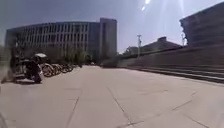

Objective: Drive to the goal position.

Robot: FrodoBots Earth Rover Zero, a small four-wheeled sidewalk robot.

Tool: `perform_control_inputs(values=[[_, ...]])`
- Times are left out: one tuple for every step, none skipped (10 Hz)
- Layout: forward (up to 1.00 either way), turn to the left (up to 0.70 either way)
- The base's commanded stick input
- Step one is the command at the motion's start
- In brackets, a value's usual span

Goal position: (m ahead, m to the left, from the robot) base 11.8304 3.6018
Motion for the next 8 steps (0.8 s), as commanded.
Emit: perform_control_inputs(values=[[1.0,0.0],[1.0,0.0],[1.0,0.0],[1.0,0.0],[1.0,0.0],[1.0,0.0],[1.0,0.0],[1.0,0.0]])
